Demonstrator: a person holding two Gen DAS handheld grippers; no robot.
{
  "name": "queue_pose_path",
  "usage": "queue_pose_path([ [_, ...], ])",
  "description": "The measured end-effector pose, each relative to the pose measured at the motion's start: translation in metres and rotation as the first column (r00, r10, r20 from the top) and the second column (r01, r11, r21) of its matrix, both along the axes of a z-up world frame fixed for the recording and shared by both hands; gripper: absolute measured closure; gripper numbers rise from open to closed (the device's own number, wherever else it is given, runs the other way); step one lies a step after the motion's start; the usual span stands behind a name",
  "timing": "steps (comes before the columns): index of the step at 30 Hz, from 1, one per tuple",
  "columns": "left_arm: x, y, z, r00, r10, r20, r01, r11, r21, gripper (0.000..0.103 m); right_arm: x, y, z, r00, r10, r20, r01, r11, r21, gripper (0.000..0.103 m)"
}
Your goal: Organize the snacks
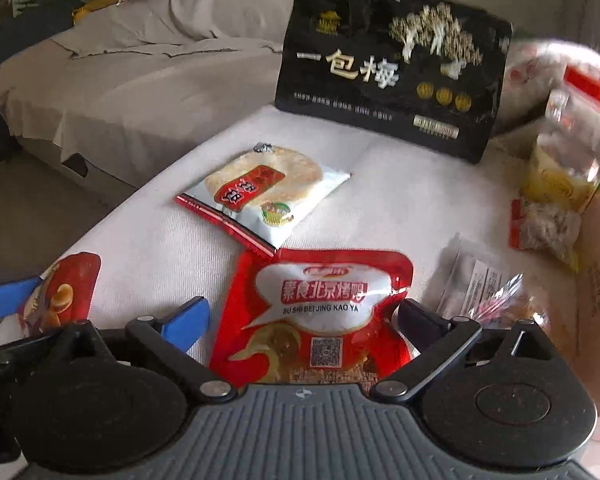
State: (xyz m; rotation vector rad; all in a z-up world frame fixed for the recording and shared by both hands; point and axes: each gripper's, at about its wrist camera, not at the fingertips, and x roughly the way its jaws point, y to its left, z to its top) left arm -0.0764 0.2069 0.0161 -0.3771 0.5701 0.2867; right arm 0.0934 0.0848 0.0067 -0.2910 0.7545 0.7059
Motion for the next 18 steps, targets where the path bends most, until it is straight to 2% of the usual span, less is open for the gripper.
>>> queue_pose_path([
  [2, 0.0, 0.0, -0.001, 1.0, -0.003, 0.002, 0.003, 1.0, -0.006, 0.026, -0.003, -0.007, 0.001, 1.0, 0.024, -0.001, -0.024, 1.0, 0.001, 0.009],
  [9, 0.0, -0.004, -0.001, 1.0, -0.016, -0.005, 0.016, 1.0, -0.012, 0.025, -0.037, -0.047, 0.007, 0.994, 0.109, -0.01, -0.109, 0.994, 0.0, 0.016],
  [10, 0.0, -0.006, 0.0, 1.0, -0.023, -0.005, 0.023, 1.0, -0.009, 0.025, -0.04, -0.053, 0.008, 0.994, 0.11, -0.016, -0.11, 0.994, 0.001, 0.017],
  [14, 0.001, -0.017, 0.006, 0.999, -0.054, -0.005, 0.054, 0.999, 0.003, 0.025, -0.049, -0.083, 0.013, 0.993, 0.111, -0.041, -0.111, 0.994, -0.001, 0.033],
  [18, 0.006, -0.033, 0.009, 0.995, -0.103, -0.018, 0.103, 0.995, 0.018, 0.025, -0.059, -0.12, 0.02, 0.995, 0.097, -0.037, -0.097, 0.995, 0.009, 0.034],
])
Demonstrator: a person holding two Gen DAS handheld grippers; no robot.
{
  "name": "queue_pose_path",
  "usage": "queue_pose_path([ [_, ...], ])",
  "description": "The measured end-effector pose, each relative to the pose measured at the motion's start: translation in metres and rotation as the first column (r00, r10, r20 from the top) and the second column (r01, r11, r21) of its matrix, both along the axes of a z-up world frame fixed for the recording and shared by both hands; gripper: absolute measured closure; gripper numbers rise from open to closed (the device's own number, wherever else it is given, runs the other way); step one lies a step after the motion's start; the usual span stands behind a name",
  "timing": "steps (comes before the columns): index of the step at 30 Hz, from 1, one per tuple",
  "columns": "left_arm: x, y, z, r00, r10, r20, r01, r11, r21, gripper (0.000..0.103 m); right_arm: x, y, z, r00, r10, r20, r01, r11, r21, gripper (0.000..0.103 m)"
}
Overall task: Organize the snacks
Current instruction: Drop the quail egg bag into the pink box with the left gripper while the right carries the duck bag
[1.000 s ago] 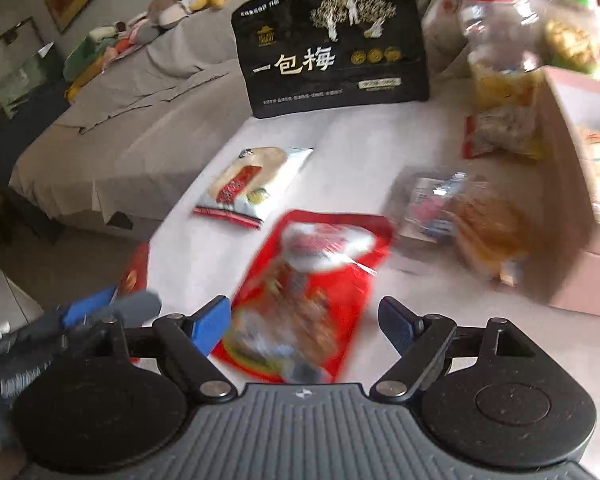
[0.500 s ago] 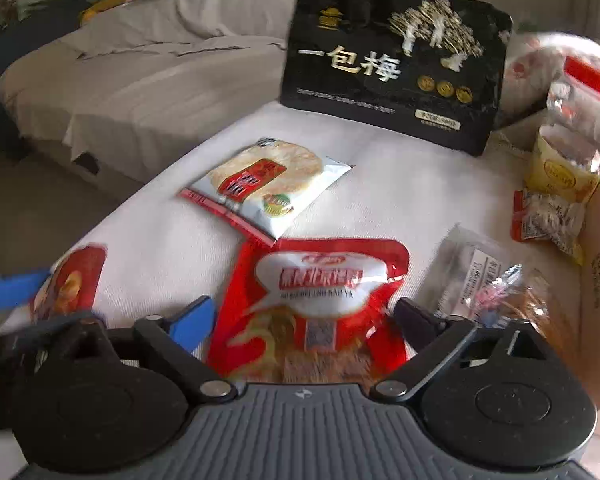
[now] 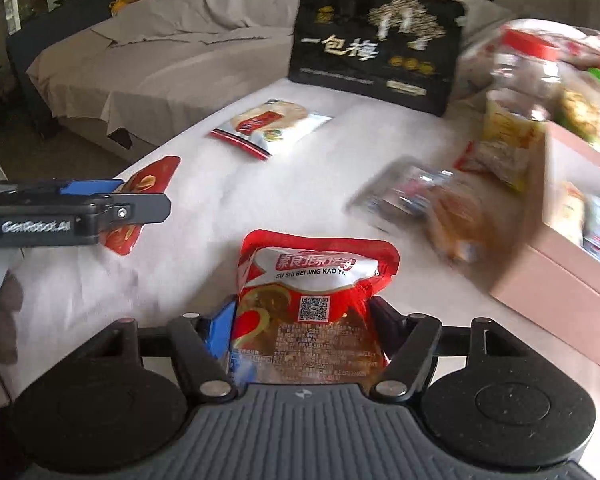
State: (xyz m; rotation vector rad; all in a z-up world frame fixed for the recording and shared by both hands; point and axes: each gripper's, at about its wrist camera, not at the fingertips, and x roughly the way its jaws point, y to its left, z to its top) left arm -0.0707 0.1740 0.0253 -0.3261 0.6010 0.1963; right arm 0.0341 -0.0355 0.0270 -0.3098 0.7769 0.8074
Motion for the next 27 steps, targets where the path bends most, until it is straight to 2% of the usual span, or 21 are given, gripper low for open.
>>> queue_pose_path([
  [6, 0.012, -0.04, 0.005, 0.993, -0.118, -0.029, 0.119, 0.992, 0.033, 0.026, -0.019, -0.069, 0.019, 0.996, -0.086, 0.026, 0.085, 0.995, 0.043, 0.034],
  [9, 0.019, -0.064, 0.008, 0.975, -0.216, -0.043, 0.217, 0.976, 0.026, 0.026, -0.028, -0.108, 0.034, 0.985, -0.157, 0.069, 0.152, 0.986, 0.072, 0.034],
  [12, 0.026, -0.094, 0.014, 0.937, -0.344, -0.055, 0.344, 0.939, -0.005, 0.026, -0.033, -0.15, 0.054, 0.959, -0.257, 0.122, 0.243, 0.963, 0.117, 0.034],
  [15, 0.032, -0.121, 0.033, 0.896, -0.443, -0.018, 0.443, 0.897, -0.005, 0.026, -0.035, -0.188, 0.079, 0.92, -0.347, 0.183, 0.317, 0.932, 0.174, 0.034],
  [18, 0.048, -0.139, 0.073, 0.851, -0.521, 0.065, 0.521, 0.853, 0.021, 0.026, -0.03, -0.217, 0.105, 0.874, -0.416, 0.25, 0.364, 0.902, 0.231, 0.034],
  [22, 0.097, -0.162, 0.127, 0.813, -0.558, 0.165, 0.549, 0.83, 0.1, 0.026, -0.016, -0.237, 0.125, 0.822, -0.469, 0.323, 0.393, 0.878, 0.274, 0.034],
  [24, 0.135, -0.175, 0.139, 0.815, -0.553, 0.173, 0.544, 0.833, 0.102, 0.026, -0.005, -0.241, 0.13, 0.806, -0.492, 0.329, 0.41, 0.865, 0.29, 0.034],
  [27, 0.188, -0.188, 0.133, 0.838, -0.526, 0.144, 0.523, 0.85, 0.062, 0.025, 0.012, -0.25, 0.13, 0.804, -0.517, 0.293, 0.434, 0.848, 0.304, 0.034],
])
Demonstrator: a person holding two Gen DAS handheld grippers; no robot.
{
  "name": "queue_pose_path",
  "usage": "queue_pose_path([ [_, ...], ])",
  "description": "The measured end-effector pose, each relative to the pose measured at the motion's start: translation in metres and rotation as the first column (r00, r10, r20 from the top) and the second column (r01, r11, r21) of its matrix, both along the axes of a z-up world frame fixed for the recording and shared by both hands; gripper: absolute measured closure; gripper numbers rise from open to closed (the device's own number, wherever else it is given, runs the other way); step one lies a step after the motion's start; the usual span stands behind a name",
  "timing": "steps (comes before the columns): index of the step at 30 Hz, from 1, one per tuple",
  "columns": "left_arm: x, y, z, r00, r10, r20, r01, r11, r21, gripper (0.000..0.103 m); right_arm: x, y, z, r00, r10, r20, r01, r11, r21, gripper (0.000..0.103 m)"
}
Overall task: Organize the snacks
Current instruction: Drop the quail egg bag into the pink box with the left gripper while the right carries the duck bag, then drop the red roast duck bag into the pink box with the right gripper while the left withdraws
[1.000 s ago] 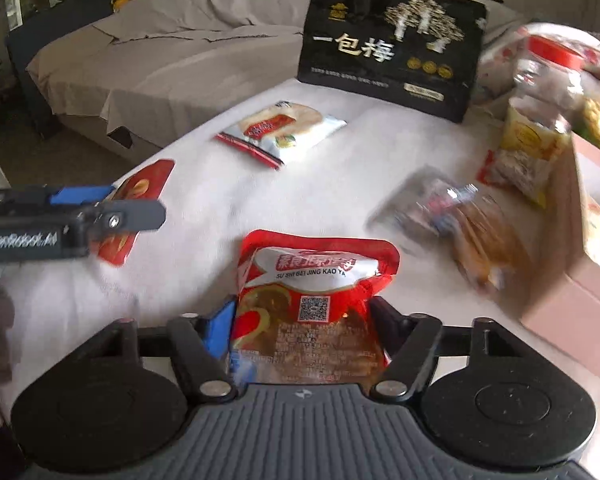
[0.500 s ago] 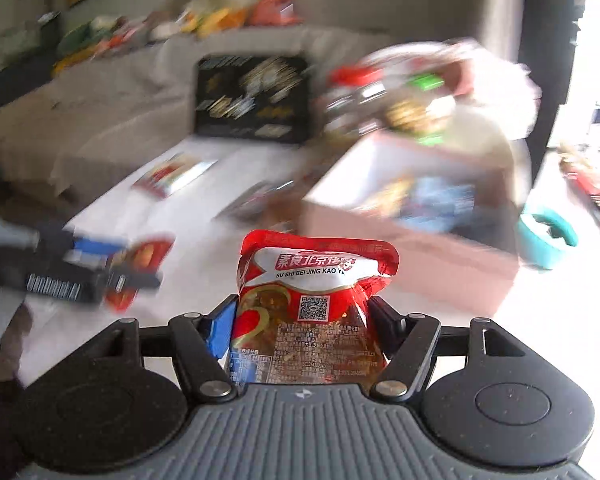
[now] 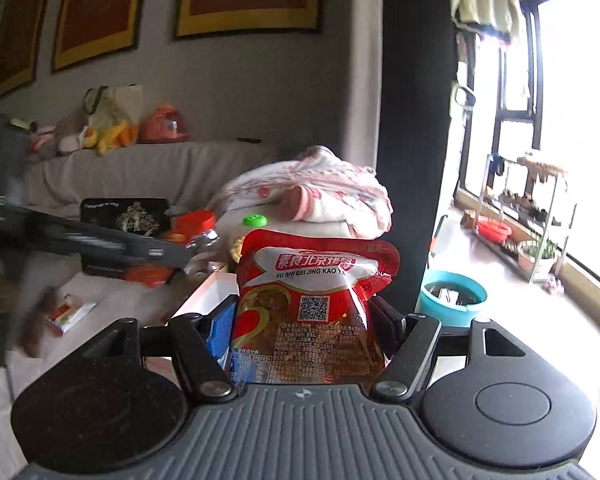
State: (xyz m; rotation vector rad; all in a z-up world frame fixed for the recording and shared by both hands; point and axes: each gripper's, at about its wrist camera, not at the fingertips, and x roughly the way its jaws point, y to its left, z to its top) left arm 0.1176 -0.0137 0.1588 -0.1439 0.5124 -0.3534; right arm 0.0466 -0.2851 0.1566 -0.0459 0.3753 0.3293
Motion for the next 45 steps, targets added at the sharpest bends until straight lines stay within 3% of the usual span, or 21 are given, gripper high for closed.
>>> queue_pose_path([
  [4, 0.067, -0.018, -0.03, 0.994, -0.03, -0.109, 0.025, 0.998, -0.054, 0.024, 0.019, -0.005, -0.011, 0.999, -0.018, -0.049, 0.019, 1.0, 0.008, 0.034],
  [8, 0.114, -0.025, -0.066, 0.977, 0.062, -0.205, -0.043, 0.994, 0.097, 0.024, 0.035, -0.011, -0.021, 0.994, -0.032, -0.1, 0.036, 0.999, 0.038, 0.034],
  [11, 0.116, -0.002, -0.072, 0.976, 0.099, -0.196, -0.097, 0.995, 0.017, 0.024, 0.044, -0.012, -0.029, 0.992, -0.038, -0.118, 0.043, 0.998, 0.044, 0.034],
  [14, 0.103, 0.017, -0.069, 0.981, 0.097, -0.167, -0.108, 0.992, -0.061, 0.024, 0.059, -0.007, -0.032, 0.989, -0.033, -0.145, 0.042, 0.998, 0.055, 0.034],
  [16, 0.099, 0.022, -0.065, 0.985, 0.085, -0.149, -0.096, 0.993, -0.071, 0.025, 0.074, 0.002, -0.031, 0.986, -0.008, -0.167, 0.022, 0.996, 0.082, 0.034],
  [19, 0.098, 0.016, -0.063, 0.982, 0.009, -0.191, -0.025, 0.997, -0.077, 0.026, 0.114, 0.024, -0.03, 0.977, 0.019, -0.211, 0.003, 0.995, 0.104, 0.033],
  [20, 0.095, 0.015, -0.062, 0.981, 0.004, -0.193, -0.02, 0.997, -0.08, 0.026, 0.127, 0.032, -0.03, 0.974, 0.023, -0.224, -0.001, 0.995, 0.099, 0.028],
  [24, 0.08, 0.035, -0.046, 0.989, 0.084, -0.125, -0.101, 0.986, -0.135, 0.026, 0.178, 0.057, -0.042, 0.944, -0.011, -0.331, 0.029, 0.998, 0.05, 0.023],
  [28, 0.047, 0.071, -0.039, 0.989, 0.123, -0.085, -0.135, 0.977, -0.168, 0.026, 0.185, 0.052, -0.048, 0.934, -0.047, -0.354, 0.063, 0.997, 0.034, 0.02],
  [30, 0.028, 0.091, -0.045, 0.985, 0.155, -0.078, -0.167, 0.971, -0.169, 0.026, 0.182, 0.047, -0.048, 0.934, -0.028, -0.357, 0.053, 0.997, 0.063, 0.018],
  [34, -0.004, 0.128, -0.068, 0.961, 0.253, -0.113, -0.272, 0.937, -0.22, 0.026, 0.193, 0.054, -0.045, 0.926, 0.008, -0.377, 0.039, 0.992, 0.117, 0.017],
  [36, -0.019, 0.14, -0.077, 0.954, 0.273, -0.123, -0.296, 0.922, -0.249, 0.027, 0.206, 0.067, -0.047, 0.916, -0.014, -0.4, 0.042, 0.997, 0.063, 0.015],
  [39, -0.042, 0.151, -0.088, 0.952, 0.267, -0.151, -0.298, 0.923, -0.245, 0.026, 0.228, 0.086, -0.061, 0.878, -0.093, -0.47, 0.046, 0.993, -0.11, 0.015],
  [43, -0.063, 0.157, -0.103, 0.946, 0.262, -0.189, -0.298, 0.934, -0.197, 0.026, 0.225, 0.086, -0.056, 0.872, -0.071, -0.484, 0.039, 0.996, -0.077, 0.015],
  [45, -0.071, 0.161, -0.111, 0.944, 0.264, -0.197, -0.302, 0.932, -0.199, 0.027, 0.217, 0.088, -0.049, 0.884, -0.079, -0.46, 0.045, 0.995, -0.083, 0.015],
])
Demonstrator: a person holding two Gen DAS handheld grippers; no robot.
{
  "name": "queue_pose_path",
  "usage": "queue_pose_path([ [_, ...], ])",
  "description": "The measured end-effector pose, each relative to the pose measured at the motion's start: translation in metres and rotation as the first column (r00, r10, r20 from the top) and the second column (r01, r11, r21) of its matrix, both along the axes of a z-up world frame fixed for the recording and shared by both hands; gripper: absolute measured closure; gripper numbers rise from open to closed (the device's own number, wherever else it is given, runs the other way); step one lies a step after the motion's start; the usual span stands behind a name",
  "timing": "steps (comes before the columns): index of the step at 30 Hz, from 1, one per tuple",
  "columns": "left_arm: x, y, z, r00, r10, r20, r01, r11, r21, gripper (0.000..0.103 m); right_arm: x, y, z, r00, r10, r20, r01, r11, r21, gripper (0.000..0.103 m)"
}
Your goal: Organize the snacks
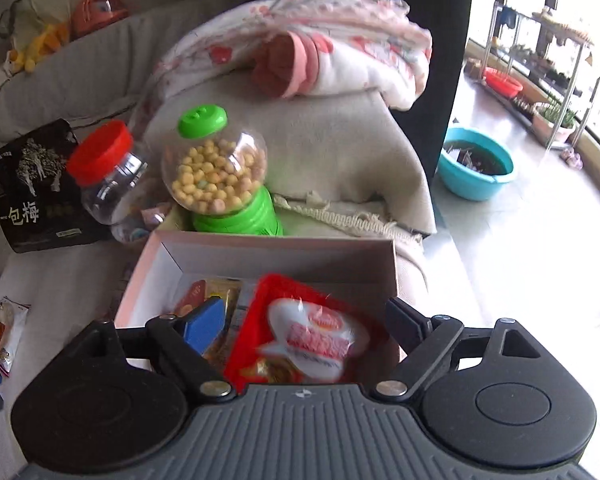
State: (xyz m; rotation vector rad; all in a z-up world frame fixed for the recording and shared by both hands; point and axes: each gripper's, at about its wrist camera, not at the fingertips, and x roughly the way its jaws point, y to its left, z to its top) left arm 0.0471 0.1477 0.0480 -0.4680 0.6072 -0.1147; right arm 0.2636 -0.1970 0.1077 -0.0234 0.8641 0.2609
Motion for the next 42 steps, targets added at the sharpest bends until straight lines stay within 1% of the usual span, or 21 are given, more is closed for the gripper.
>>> queue_pose_path([
  [2, -0.004, 0.005, -0.006, 1.0, 0.011, 0.004, -0.011, 1.0, -0.013, 0.027, -0.013, 0.009, 0.009, 0.999, 0.01, 0.046, -0.01, 1.0, -0.001, 0.015],
  [4, -0.01, 0.01, -0.01, 0.999, 0.039, 0.014, -0.038, 0.999, -0.024, 0.027, -0.027, 0.032, 0.013, 0.994, 0.079, 0.069, -0.078, 0.997, -0.02, 0.015],
  [6, -0.015, 0.012, -0.01, 0.998, 0.06, 0.021, -0.06, 0.998, -0.017, 0.027, -0.041, 0.064, 0.013, 0.985, 0.149, 0.082, -0.148, 0.989, -0.028, 0.015],
  [8, -0.019, 0.014, -0.011, 0.998, 0.059, 0.017, -0.059, 0.998, -0.001, 0.027, -0.051, 0.099, 0.01, 0.971, 0.22, 0.092, -0.218, 0.976, -0.026, 0.015],
  [9, -0.022, 0.014, -0.011, 0.998, 0.056, 0.012, -0.056, 0.998, 0.004, 0.027, -0.054, 0.116, 0.007, 0.965, 0.245, 0.098, -0.243, 0.97, -0.027, 0.016],
  [10, -0.025, 0.016, -0.012, 0.998, 0.055, 0.007, -0.055, 0.998, 0.008, 0.027, -0.056, 0.136, 0.003, 0.956, 0.272, 0.106, -0.268, 0.962, -0.05, 0.019],
  [11, -0.028, 0.017, -0.013, 0.998, 0.055, 0.002, -0.055, 0.998, 0.013, 0.027, -0.057, 0.156, -0.002, 0.95, 0.293, 0.11, -0.283, 0.954, -0.101, 0.037],
  [12, -0.032, 0.018, -0.015, 0.999, 0.053, -0.003, -0.053, 0.998, 0.019, 0.027, -0.056, 0.178, -0.008, 0.941, 0.32, 0.111, -0.297, 0.938, -0.181, 0.063],
  [13, -0.035, 0.018, -0.015, 0.999, 0.05, -0.008, -0.05, 0.999, 0.023, 0.027, -0.051, 0.197, -0.016, 0.935, 0.338, 0.108, -0.302, 0.918, -0.258, 0.069],
  [15, -0.042, 0.019, -0.017, 0.999, 0.044, -0.012, -0.044, 0.999, 0.028, 0.027, -0.036, 0.226, -0.031, 0.936, 0.343, 0.075, -0.301, 0.894, -0.331, 0.069],
  [18, -0.051, 0.024, -0.018, 0.999, 0.043, 0.002, -0.043, 0.999, 0.016, 0.027, -0.01, 0.246, -0.046, 0.951, 0.309, 0.013, -0.283, 0.887, -0.366, 0.069],
  [20, -0.055, 0.028, -0.02, 0.999, 0.039, 0.013, -0.039, 0.999, -0.001, 0.027, 0.008, 0.253, -0.053, 0.965, 0.26, -0.027, -0.253, 0.9, -0.355, 0.069],
  [22, -0.057, 0.032, -0.022, 0.999, 0.032, 0.018, -0.032, 0.999, -0.013, 0.027, 0.021, 0.253, -0.057, 0.979, 0.201, -0.038, -0.202, 0.922, -0.33, 0.069],
  [24, -0.059, 0.034, -0.026, 0.999, 0.029, 0.021, -0.029, 0.999, -0.018, 0.027, 0.03, 0.253, -0.062, 0.986, 0.152, -0.066, -0.165, 0.938, -0.303, 0.069],
  [25, -0.059, 0.035, -0.028, 0.999, 0.028, 0.021, -0.027, 0.999, -0.025, 0.027, 0.032, 0.254, -0.065, 0.988, 0.136, -0.072, -0.152, 0.94, -0.306, 0.068],
  [28, -0.06, 0.039, -0.034, 1.0, 0.022, 0.018, -0.021, 0.999, -0.049, 0.027, 0.03, 0.26, -0.072, 0.987, 0.148, -0.057, -0.159, 0.922, -0.353, 0.067],
  [30, -0.061, 0.041, -0.037, 1.0, 0.021, 0.015, -0.02, 0.998, -0.061, 0.027, 0.029, 0.261, -0.071, 0.985, 0.157, -0.066, -0.17, 0.917, -0.36, 0.067],
  [33, -0.062, 0.043, -0.041, 1.0, 0.022, 0.01, -0.022, 0.997, -0.077, 0.027, 0.023, 0.253, -0.068, 0.977, 0.178, -0.117, -0.206, 0.927, -0.314, 0.066],
  [36, -0.062, 0.044, -0.042, 1.0, 0.027, 0.006, -0.027, 0.996, -0.087, 0.027, 0.005, 0.245, -0.064, 0.963, 0.21, -0.166, -0.249, 0.931, -0.266, 0.066],
  [39, -0.062, 0.044, -0.042, 1.0, 0.029, 0.007, -0.029, 0.996, -0.086, 0.027, -0.016, 0.239, -0.061, 0.948, 0.256, -0.187, -0.295, 0.928, -0.226, 0.066],
  [42, -0.062, 0.04, -0.039, 1.0, 0.023, 0.01, -0.023, 0.997, -0.076, 0.027, -0.039, 0.231, -0.057, 0.93, 0.305, -0.206, -0.341, 0.925, -0.166, 0.066],
])
